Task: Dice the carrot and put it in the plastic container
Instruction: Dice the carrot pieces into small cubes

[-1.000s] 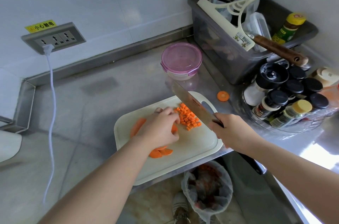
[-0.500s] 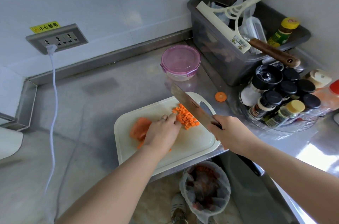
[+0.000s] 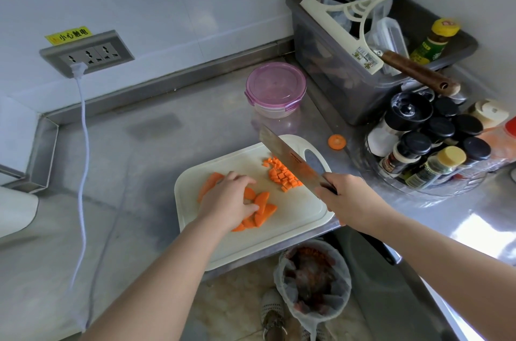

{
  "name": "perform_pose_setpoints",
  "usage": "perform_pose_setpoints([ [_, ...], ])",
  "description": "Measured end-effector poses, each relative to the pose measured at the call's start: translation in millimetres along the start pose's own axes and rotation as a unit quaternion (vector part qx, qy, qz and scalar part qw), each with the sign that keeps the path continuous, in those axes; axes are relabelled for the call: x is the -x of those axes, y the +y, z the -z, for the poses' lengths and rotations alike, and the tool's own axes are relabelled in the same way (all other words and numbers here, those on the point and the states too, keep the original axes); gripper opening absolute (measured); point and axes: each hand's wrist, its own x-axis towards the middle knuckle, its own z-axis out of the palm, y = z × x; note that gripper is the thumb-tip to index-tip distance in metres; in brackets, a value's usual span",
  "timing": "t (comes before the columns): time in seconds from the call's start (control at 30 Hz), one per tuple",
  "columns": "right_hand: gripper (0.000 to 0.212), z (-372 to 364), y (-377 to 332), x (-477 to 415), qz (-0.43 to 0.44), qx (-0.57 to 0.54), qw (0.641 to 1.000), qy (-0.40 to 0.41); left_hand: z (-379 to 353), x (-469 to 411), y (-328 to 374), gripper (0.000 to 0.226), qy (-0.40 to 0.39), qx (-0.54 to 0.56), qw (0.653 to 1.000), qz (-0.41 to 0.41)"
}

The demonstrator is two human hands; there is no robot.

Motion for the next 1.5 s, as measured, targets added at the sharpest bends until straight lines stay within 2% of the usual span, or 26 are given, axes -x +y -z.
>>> perform_pose_setpoints([
  [0.07, 0.042, -1.0, 0.6, 0.3, 0.001, 0.004, 1.0, 0.001, 0.3, -6.7, -5.5, 0.046, -0.006, -0.019, 1.0, 0.0],
  [0.23, 0.046, -0.7, -1.3, 1.8, 0.007, 0.0, 1.0, 0.001, -3.1, -18.9, -4.7, 0.046, -0.038, -0.06, 0.997, -0.009],
  [0.37, 0.045, -0.4, 0.0, 1.4, 0.007, 0.0, 1.0, -0.002, 0.7, -24.2, -7.7, 0.025, -0.018, -0.053, 0.998, 0.001],
  [0.47, 0.042, 0.0, 1.4, 2.0, 0.007, 0.003, 1.0, 0.001, 5.8, -23.3, -7.8, 0.01, 0.022, 0.059, 0.997, 0.041],
  [0.57, 0.04, 0.8, 2.8, 3.3, 0.006, 0.005, 1.0, -0.001, 2.9, -23.6, -6.7, 0.011, -0.035, 0.22, 0.968, 0.113],
  [0.67, 0.039, 1.4, 1.6, 3.7, 0.006, 0.01, 1.0, -0.004, -6.5, -20.4, 0.1, 0.012, -0.088, 0.248, 0.955, 0.139],
  [0.73, 0.04, 1.5, 0.8, 3.7, 0.008, 0.009, 1.0, -0.004, -11.8, -21.1, 5.0, 0.012, -0.075, 0.258, 0.953, 0.141],
  [0.83, 0.04, 2.0, 1.9, 4.5, 0.007, 0.005, 1.0, -0.005, -12.0, -18.8, 13.1, 0.029, -0.059, 0.202, 0.968, 0.139],
  [0.93, 0.039, 2.0, 2.0, 4.7, 0.006, 0.007, 1.0, -0.009, -10.4, -14.9, 25.1, 0.043, -0.046, 0.092, 0.987, 0.121],
  [1.03, 0.048, 1.1, 0.1, 4.2, 0.006, 0.0, 1.0, -0.001, -7.4, -12.2, 38.1, 0.037, -0.041, 0.017, 0.994, 0.103],
  [1.1, 0.05, 1.3, -0.6, 4.5, 0.003, -0.002, 1.0, 0.001, -4.5, -11.4, 38.2, 0.038, -0.052, 0.03, 0.993, 0.103],
  [1.17, 0.046, 2.2, 0.3, 5.1, 0.003, 0.004, 1.0, -0.003, -1.7, -8.9, 34.6, 0.04, -0.076, 0.05, 0.991, 0.098],
  [1.27, 0.04, 3.5, 1.2, 5.9, 0.003, 0.011, 1.0, -0.007, -2.1, -4.5, 32.1, 0.037, -0.115, -0.004, 0.991, 0.074],
  [1.43, 0.039, 1.7, 0.1, 6.9, 0.01, 0.015, 1.0, -0.008, -8.2, -0.5, 41.4, 0.037, -0.079, -0.109, 0.99, 0.04],
  [1.5, 0.04, 1.6, 0.4, 7.8, 0.011, 0.014, 1.0, -0.007, -8.9, 0.7, 45.6, 0.038, -0.068, -0.11, 0.991, 0.047],
])
